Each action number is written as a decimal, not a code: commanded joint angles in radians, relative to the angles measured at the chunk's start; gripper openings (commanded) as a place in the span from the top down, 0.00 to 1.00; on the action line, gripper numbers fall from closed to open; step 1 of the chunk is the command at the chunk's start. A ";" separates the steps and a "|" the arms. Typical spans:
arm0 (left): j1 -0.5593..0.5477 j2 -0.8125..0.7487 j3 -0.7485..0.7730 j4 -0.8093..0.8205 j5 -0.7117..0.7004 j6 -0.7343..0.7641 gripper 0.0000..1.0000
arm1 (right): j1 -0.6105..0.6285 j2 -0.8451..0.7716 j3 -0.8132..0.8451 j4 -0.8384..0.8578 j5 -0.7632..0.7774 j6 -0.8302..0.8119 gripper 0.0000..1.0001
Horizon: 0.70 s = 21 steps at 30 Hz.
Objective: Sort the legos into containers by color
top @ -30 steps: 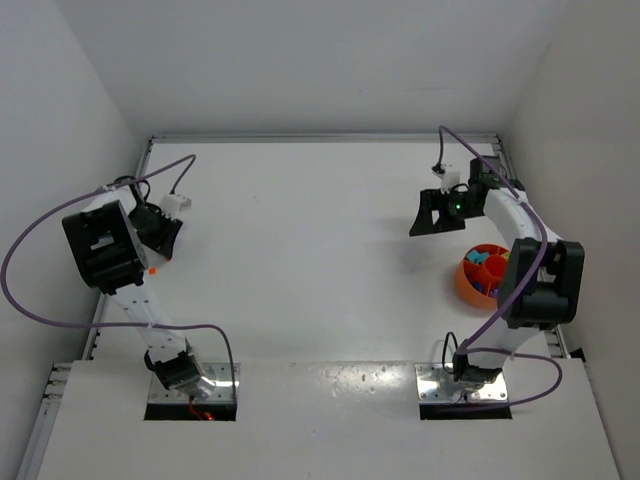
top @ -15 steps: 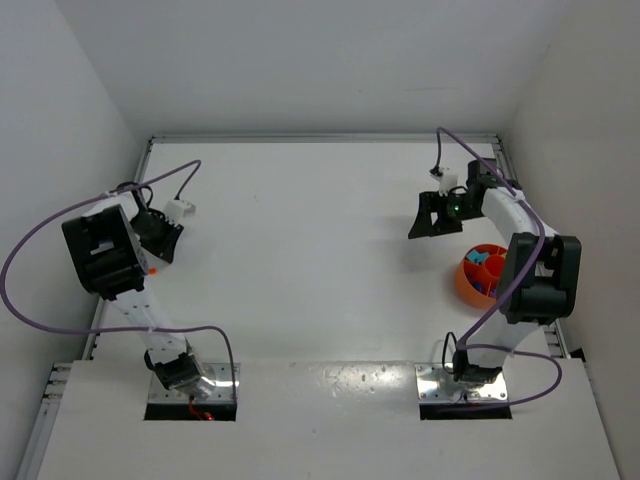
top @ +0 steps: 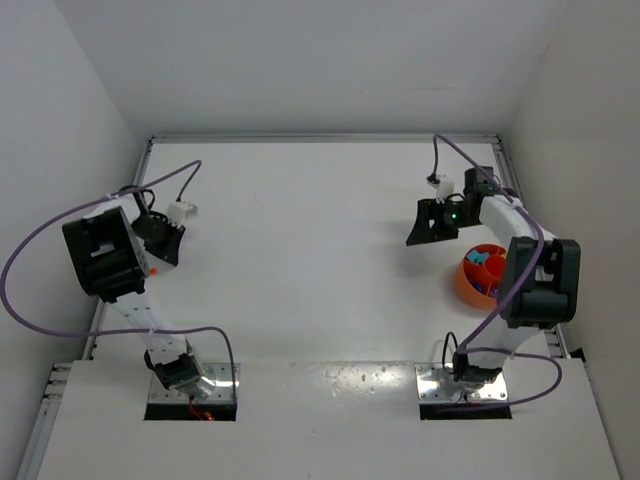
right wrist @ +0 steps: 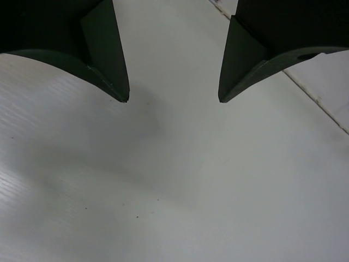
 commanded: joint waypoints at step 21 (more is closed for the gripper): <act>-0.240 -0.223 -0.117 -0.159 1.026 -0.543 1.00 | 0.481 -0.258 -0.193 0.653 -0.247 -0.097 0.52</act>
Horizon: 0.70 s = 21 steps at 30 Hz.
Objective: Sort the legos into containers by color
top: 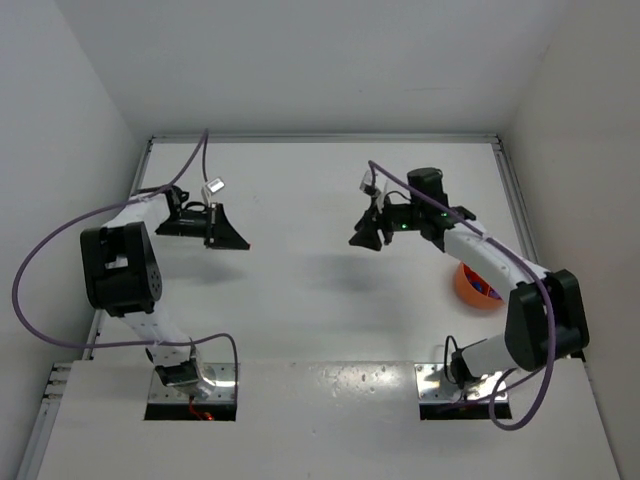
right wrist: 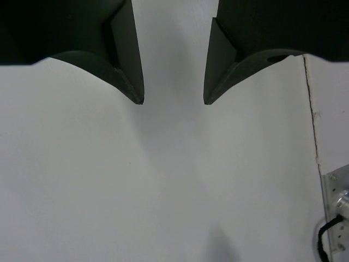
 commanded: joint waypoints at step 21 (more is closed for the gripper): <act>0.004 -0.320 -0.199 0.247 0.195 -0.410 1.00 | 0.503 0.272 0.131 0.632 0.186 0.023 0.55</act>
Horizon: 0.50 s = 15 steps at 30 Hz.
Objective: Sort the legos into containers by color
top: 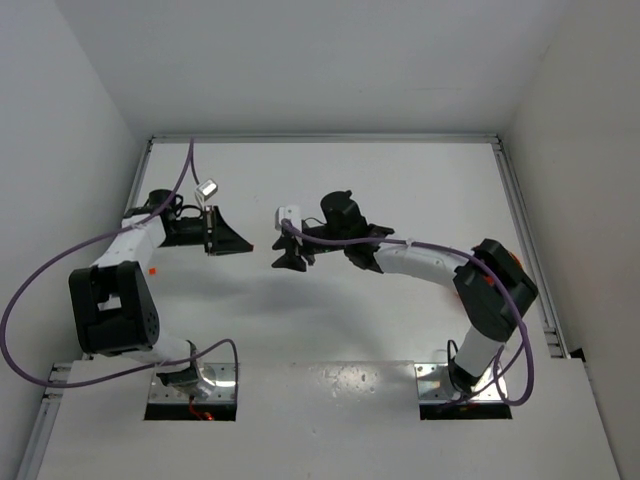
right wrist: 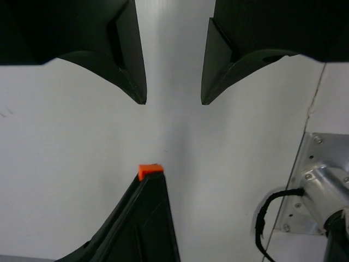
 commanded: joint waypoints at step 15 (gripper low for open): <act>-0.012 -0.044 -0.046 0.087 0.036 -0.083 1.00 | 0.096 0.013 0.049 0.216 0.136 0.023 0.49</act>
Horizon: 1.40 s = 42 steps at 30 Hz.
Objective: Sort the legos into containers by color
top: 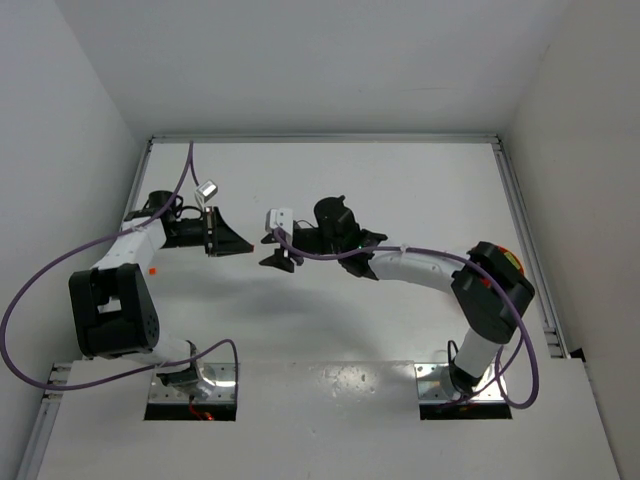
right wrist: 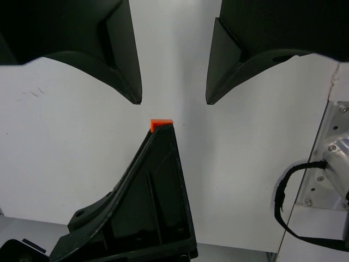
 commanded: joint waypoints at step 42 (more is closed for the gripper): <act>-0.030 -0.080 -0.086 0.121 -0.062 -0.096 1.00 | 0.037 0.054 0.079 0.067 -0.021 -0.016 0.78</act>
